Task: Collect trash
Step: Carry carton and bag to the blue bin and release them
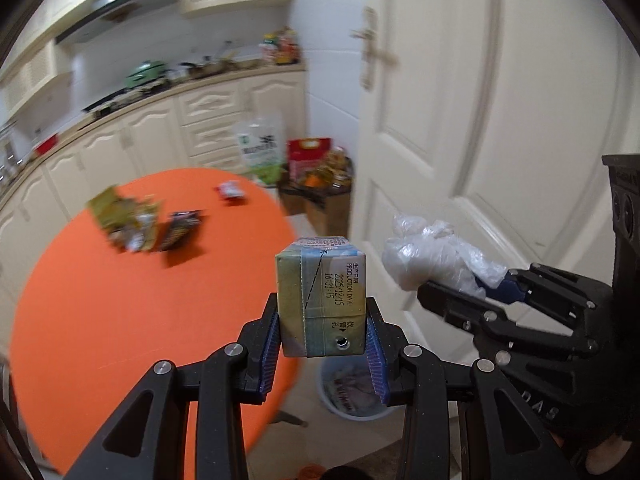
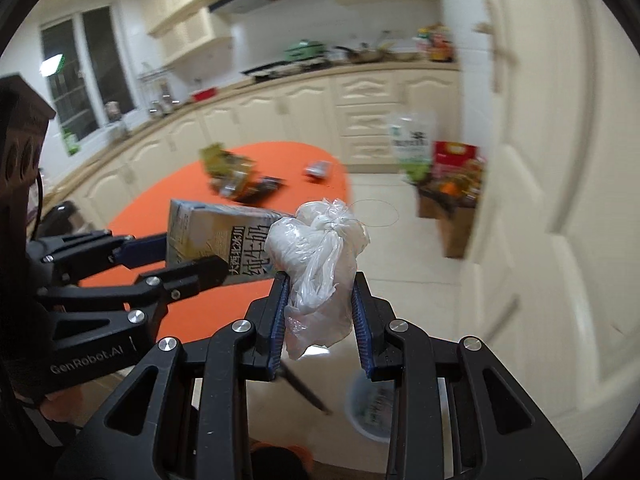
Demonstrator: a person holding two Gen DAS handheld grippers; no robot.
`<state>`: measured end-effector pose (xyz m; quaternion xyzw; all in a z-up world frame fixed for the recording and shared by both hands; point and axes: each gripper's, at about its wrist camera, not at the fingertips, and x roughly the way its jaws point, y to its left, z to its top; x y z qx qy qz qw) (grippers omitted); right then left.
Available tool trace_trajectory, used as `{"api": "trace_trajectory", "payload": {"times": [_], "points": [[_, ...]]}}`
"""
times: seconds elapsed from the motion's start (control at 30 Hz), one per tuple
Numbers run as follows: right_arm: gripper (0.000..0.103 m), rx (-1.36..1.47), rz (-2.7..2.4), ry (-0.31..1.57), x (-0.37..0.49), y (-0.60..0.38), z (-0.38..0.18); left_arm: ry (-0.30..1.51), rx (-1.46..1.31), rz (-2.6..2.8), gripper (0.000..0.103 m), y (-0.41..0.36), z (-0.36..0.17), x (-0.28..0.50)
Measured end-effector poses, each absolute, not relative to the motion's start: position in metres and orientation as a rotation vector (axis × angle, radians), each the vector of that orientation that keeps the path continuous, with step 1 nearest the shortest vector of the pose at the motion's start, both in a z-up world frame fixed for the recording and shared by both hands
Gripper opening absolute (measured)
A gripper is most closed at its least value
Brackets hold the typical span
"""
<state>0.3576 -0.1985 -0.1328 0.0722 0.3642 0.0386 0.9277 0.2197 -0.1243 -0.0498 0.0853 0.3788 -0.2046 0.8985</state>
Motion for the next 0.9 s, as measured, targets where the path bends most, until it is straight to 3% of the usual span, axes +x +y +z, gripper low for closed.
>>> {"api": "trace_trajectory", "payload": {"times": [0.63,0.77,0.9], "points": [[0.028,0.276,-0.064,0.986,0.364,-0.302,-0.274,1.047,0.368,-0.522,0.037,-0.232,-0.175,0.320],[0.029,0.300,-0.064,1.022,0.370,-0.310,-0.296,1.095,0.366,-0.520,0.050,-0.248,-0.190,0.341],[0.029,0.331,-0.066,1.037,0.378,-0.312,-0.309,1.099,0.366,-0.472,0.050,-0.257,-0.196,0.360]]}}
